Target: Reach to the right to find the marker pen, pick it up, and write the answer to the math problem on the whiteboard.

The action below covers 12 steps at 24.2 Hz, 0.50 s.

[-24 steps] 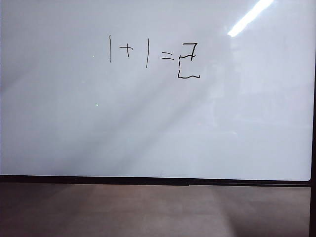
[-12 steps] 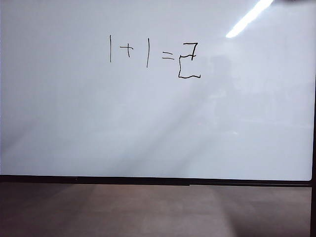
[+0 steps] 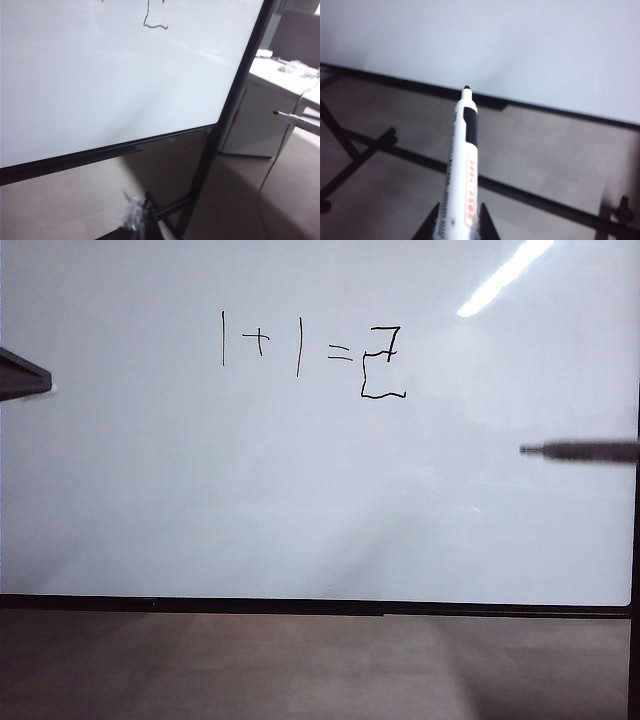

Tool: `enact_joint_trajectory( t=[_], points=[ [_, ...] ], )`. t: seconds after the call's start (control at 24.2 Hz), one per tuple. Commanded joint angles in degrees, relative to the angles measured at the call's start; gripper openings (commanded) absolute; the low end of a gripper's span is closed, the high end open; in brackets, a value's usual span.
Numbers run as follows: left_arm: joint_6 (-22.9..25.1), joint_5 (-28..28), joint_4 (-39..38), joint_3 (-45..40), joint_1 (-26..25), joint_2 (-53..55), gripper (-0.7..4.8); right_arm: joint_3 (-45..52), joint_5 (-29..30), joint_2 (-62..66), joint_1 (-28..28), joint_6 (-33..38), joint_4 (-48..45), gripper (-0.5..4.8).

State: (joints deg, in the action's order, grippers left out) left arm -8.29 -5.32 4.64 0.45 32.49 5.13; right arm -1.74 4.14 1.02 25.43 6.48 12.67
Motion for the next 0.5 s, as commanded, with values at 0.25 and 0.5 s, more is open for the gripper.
enact_joint_trajectory(
  t=[0.25, 0.5],
  points=[
    [0.79, 0.15, -2.03, 0.04, -0.09, 0.0, -0.05, 1.51, -3.08, 0.04, 0.02, -0.07, -2.82, 0.0],
    [0.81, 0.17, -2.54, 0.07, -0.24, -1.33, -0.05, 1.51, -2.91, 0.04, 0.02, -0.07, -2.8, 0.0]
  ],
)
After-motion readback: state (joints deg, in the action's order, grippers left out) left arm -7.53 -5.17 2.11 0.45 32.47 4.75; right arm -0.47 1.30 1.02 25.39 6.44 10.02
